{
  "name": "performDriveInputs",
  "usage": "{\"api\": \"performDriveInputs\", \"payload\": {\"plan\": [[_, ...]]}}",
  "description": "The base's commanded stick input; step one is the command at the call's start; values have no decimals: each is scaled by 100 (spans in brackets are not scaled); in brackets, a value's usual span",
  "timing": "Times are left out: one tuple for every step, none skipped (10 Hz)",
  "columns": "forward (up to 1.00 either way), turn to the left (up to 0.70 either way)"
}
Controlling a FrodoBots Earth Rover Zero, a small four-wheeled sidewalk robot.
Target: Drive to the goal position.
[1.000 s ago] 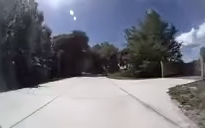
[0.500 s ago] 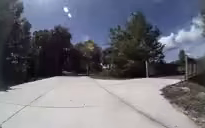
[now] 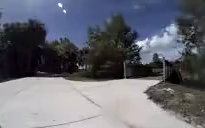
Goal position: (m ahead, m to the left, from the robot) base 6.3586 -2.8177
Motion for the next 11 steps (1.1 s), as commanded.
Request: {"api": "performDriveInputs", "payload": {"plan": [[84, 0], [84, 0], [84, 0], [84, 0], [84, 0], [84, 0], [84, 0], [84, 0], [84, 0], [84, 0], [84, -14]]}}
